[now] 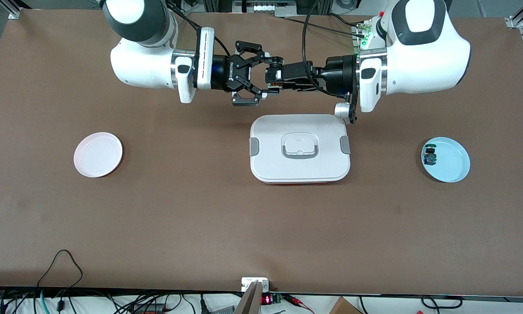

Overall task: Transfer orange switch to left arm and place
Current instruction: 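Close the left gripper on the switch while the right gripper opens, then carry the switch to the blue plate while the right gripper withdraws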

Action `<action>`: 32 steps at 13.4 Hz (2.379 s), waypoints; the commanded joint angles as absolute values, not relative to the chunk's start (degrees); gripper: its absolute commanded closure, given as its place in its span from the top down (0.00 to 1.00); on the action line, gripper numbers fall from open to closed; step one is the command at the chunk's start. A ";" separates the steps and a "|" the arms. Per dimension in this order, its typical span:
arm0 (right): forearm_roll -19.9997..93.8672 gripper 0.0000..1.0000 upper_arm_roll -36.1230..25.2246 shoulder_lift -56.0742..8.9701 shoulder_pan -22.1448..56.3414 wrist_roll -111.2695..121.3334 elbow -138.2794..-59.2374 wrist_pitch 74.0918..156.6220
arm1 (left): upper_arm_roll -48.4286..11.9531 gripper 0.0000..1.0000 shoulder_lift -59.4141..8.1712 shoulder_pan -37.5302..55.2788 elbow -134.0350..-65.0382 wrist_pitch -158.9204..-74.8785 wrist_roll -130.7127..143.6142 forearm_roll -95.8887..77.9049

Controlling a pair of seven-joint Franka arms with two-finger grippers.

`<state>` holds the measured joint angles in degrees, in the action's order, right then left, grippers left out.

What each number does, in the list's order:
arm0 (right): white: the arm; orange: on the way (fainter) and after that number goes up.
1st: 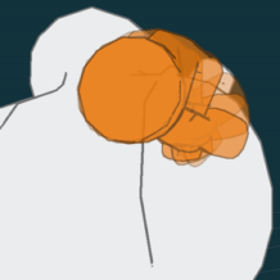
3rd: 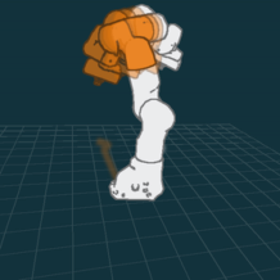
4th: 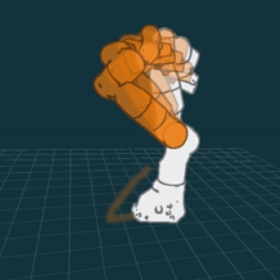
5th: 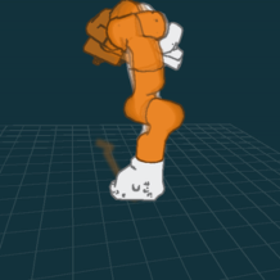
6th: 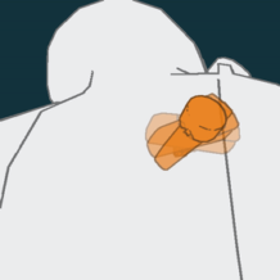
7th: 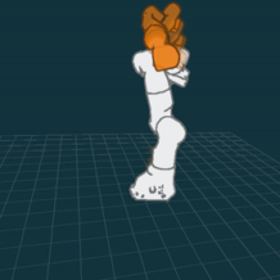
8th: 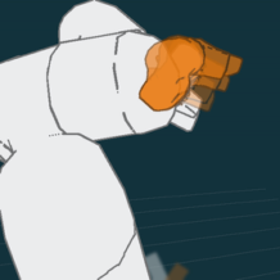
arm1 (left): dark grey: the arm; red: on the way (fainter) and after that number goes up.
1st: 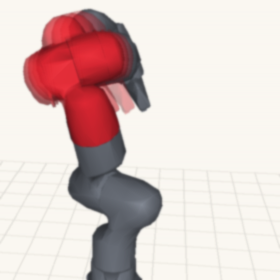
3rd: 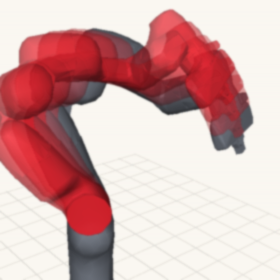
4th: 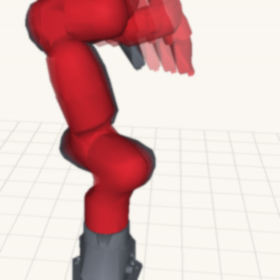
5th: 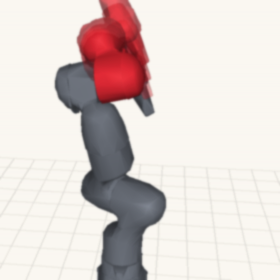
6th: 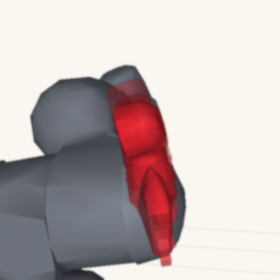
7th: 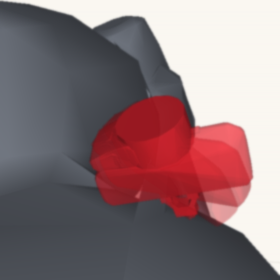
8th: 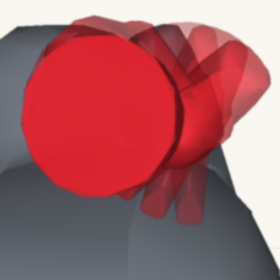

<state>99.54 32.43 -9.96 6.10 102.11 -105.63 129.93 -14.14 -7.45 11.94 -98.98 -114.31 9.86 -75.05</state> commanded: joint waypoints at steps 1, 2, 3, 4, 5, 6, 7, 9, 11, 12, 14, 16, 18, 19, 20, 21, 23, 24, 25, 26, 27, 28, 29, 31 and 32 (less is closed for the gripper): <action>101.16 0.00 32.34 -9.58 6.50 103.71 -105.91 130.52 | -14.24 0.49 -6.59 11.34 -100.20 -113.38 8.87 -76.20; 101.16 0.00 32.34 -9.58 6.50 103.71 -105.91 130.52 | -14.24 0.42 -6.59 11.34 -100.20 -113.03 8.88 -76.20; 101.16 0.00 32.34 -9.58 6.50 103.71 -106.00 130.52 | -14.24 0.42 -6.50 11.34 -100.20 -112.85 8.96 -76.20; 101.16 0.00 32.34 -9.58 6.50 103.71 -106.00 130.52 | -14.24 0.41 -6.50 11.25 -100.20 -112.76 9.05 -76.20; 101.16 0.00 32.34 -9.58 6.50 103.71 -106.17 130.52 | -14.24 0.37 -6.42 11.25 -100.20 -112.68 9.05 -76.20; 101.16 0.00 32.34 -9.58 6.50 103.71 -106.17 130.52 | -14.24 0.30 -6.42 11.25 -100.20 -112.50 9.05 -76.20; 101.16 0.00 32.34 -9.58 6.59 103.71 -106.26 130.52 | -14.24 0.20 -6.50 11.16 -100.20 -111.72 8.97 -76.20; 101.16 0.00 32.34 -9.58 6.59 103.62 -106.26 130.52 | -14.24 0.00 -6.50 10.37 -100.02 -110.31 9.05 -76.20; 101.16 0.43 32.34 -9.58 6.68 103.01 -106.78 130.43 | -14.24 0.00 -6.50 9.76 -99.93 -110.04 8.96 -76.20; 101.16 0.94 32.34 -9.58 6.94 102.75 -107.14 130.34 | -14.24 0.00 -6.59 9.67 -99.76 -109.60 9.05 -76.20; 101.16 1.00 32.34 -9.49 7.03 102.57 -107.14 130.25 | -14.15 0.00 -6.68 8.97 -99.49 -109.34 9.05 -76.11; 101.16 1.00 32.34 -9.49 6.94 102.57 -107.14 130.25 | -14.15 0.00 -6.68 8.27 -99.32 -108.98 9.05 -76.11; 101.16 1.00 32.34 -9.49 6.94 102.57 -107.23 130.25 | -14.15 0.00 -6.68 6.78 -99.23 -108.37 9.05 -76.03; 101.16 1.00 32.34 -9.49 6.77 102.57 -107.23 130.34 | -14.06 0.00 -6.85 5.29 -99.23 -106.37 8.62 -75.42; 101.16 1.00 32.34 -9.32 6.51 102.57 -107.57 130.60 | -13.80 0.00 -7.12 3.27 -99.32 -103.65 8.35 -75.24; 101.16 1.00 32.00 -9.06 5.55 102.74 -107.93 130.61 | -13.80 0.00 -7.90 0.03 -99.40 -99.36 6.52 -75.15; 100.99 1.00 31.47 -9.05 3.00 103.18 -108.98 129.99 | -13.71 0.00 -9.14 -6.03 -99.40 -93.36 4.14 -69.65; 100.90 1.00 30.51 -8.79 2.73 103.18 -109.33 129.29 | -13.80 0.00 -10.18 -9.02 -99.40 -91.51 3.17 -64.91; 100.90 1.00 29.19 -8.62 2.64 103.27 -110.12 127.63 | -13.80 0.00 -11.59 -12.27 -99.40 -87.84 0.81 -61.30; 100.72 1.00 27.35 -8.35 2.64 103.27 -110.91 125.27 | -13.62 0.00 -13.25 -14.65 -99.40 -85.80 -1.12 -57.61; 100.55 1.00 25.33 -8.35 2.64 103.18 -112.05 121.59 | -13.71 0.00 -15.19 -17.20 -99.40 -85.09 -4.54 -49.39; 100.55 1.00 23.75 -8.35 2.64 103.01 -112.58 119.46 | -13.80 0.00 -17.29 -19.31 -99.40 -84.90 -10.23 -41.82; 100.55 1.00 21.99 -8.35 2.64 102.40 -112.76 116.92 | -13.54 0.00 -19.58 -20.81 -99.32 -85.25 -15.24 -36.35; 98.80 1.00 19.61 -9.05 2.64 100.04 -112.85 112.87 | -13.62 0.00 -23.71 -24.59 -98.71 -89.00 -19.23 -23.71; 96.70 1.00 18.82 -9.05 2.55 96.10 -112.85 111.55 | -13.62 0.00 -25.38 -25.31 -98.35 -91.38 -20.47 -17.64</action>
